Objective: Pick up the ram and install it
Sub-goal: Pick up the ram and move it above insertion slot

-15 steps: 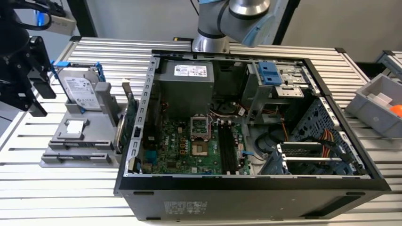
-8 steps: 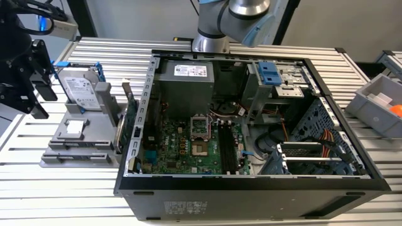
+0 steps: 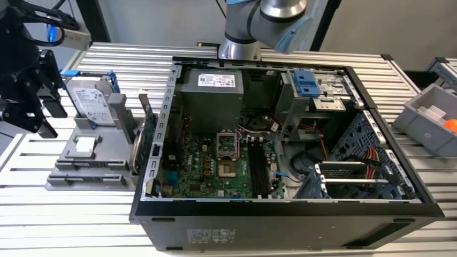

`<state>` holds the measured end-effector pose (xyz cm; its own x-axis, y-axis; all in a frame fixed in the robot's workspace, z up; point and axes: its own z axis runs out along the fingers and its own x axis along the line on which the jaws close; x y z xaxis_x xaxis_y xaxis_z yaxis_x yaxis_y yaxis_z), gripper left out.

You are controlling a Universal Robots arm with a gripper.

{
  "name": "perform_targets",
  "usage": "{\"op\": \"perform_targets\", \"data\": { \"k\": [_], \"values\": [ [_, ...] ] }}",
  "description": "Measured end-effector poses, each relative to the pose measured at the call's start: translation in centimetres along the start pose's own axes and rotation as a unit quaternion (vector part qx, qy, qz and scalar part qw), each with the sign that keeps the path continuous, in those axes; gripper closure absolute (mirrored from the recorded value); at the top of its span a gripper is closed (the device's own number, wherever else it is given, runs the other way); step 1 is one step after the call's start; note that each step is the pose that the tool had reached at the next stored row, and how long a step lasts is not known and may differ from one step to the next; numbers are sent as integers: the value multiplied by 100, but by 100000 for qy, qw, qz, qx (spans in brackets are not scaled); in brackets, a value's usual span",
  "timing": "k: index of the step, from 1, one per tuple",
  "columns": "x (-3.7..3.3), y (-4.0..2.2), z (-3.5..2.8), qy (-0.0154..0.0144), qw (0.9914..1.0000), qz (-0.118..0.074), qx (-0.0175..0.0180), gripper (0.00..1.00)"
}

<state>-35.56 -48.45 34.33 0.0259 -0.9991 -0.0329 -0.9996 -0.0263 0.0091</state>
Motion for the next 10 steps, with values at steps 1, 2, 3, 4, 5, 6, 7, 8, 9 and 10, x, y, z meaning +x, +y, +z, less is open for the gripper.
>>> {"op": "perform_targets", "data": {
  "k": [1,2,3,4,5,6,7,8,9,10],
  "values": [
    [0,0,8,-1,100000,-1,1,0],
    [1,0,17,-4,100000,-2,3,0],
    [1,0,25,0,100000,0,2,0],
    [1,0,33,-2,100000,0,4,0],
    [2,0,42,-2,100000,-1,3,0],
    [2,0,50,-5,100000,0,5,0],
    [2,0,58,-2,100000,0,5,0],
    [2,-1,66,-4,100000,0,5,0],
    [2,-1,74,-5,100000,-2,6,0],
    [3,-1,82,-4,100000,1,4,0]
  ]
}}
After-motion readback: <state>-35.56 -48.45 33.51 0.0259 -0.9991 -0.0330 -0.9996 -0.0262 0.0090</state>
